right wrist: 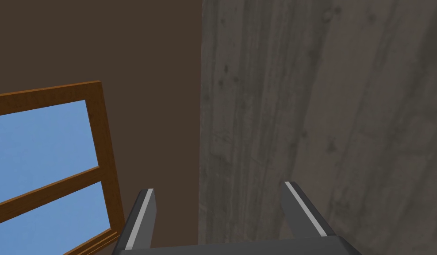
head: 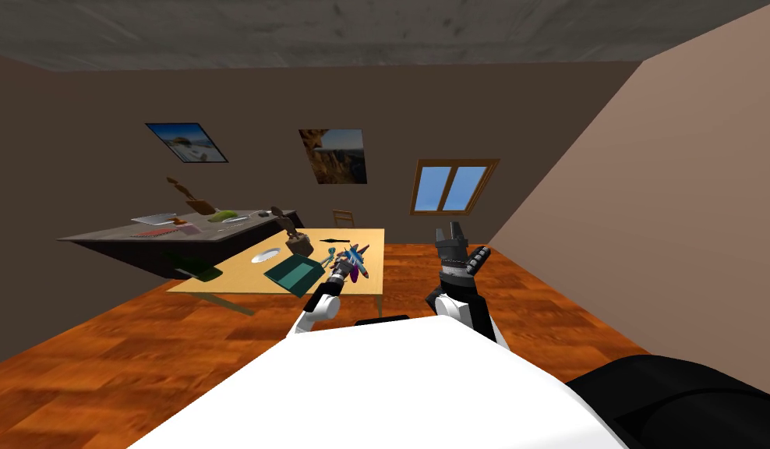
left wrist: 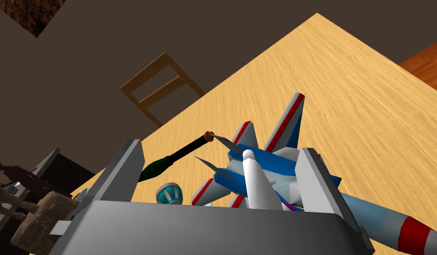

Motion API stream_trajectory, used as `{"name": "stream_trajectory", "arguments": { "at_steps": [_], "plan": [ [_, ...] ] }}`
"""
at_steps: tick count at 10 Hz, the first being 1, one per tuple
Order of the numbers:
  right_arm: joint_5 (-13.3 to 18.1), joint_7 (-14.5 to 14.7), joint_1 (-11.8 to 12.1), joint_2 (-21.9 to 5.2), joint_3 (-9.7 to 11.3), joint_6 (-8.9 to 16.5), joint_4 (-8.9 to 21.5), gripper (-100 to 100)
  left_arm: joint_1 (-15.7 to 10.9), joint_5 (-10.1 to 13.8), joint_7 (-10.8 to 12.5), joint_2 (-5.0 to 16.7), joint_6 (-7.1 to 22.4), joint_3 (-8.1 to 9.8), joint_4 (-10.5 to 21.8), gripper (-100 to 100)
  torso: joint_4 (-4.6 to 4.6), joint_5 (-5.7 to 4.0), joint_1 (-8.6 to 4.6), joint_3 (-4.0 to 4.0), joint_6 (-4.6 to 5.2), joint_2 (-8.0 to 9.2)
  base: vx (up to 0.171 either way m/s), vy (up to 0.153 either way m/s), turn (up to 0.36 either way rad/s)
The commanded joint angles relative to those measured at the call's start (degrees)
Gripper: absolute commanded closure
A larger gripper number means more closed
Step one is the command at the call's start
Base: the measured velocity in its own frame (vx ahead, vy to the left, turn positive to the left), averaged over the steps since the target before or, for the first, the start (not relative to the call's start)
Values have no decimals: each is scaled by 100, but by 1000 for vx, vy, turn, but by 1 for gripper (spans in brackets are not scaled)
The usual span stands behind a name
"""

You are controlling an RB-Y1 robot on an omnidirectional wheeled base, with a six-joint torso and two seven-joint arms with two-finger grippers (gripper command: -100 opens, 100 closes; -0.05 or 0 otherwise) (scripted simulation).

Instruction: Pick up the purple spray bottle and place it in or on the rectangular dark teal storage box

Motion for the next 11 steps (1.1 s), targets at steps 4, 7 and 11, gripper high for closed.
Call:
{"name": "stream_trajectory", "arguments": {
  "at_steps": [4, 7, 11],
  "plan": [
    [0, 0, 0, 0, 0, 0, 0, 0, -272, 382, 687, -122, 466, 135, 802, -100, 0, 0, 0, 0, -1, 0, 4, -9, 30],
    [0, 0, 0, 0, 0, 0, 0, 0, -438, 570, 1089, -302, 735, 273, 1280, -100, 0, 1, 4, 0, -1, 0, 3, 5, 47],
    [0, 0, 0, 0, 0, 0, 0, 0, -597, 741, 1504, -691, 993, 464, 1741, -100, 0, 3, 15, 1, -1, 1, 4, 30, 55]
  ]
}}
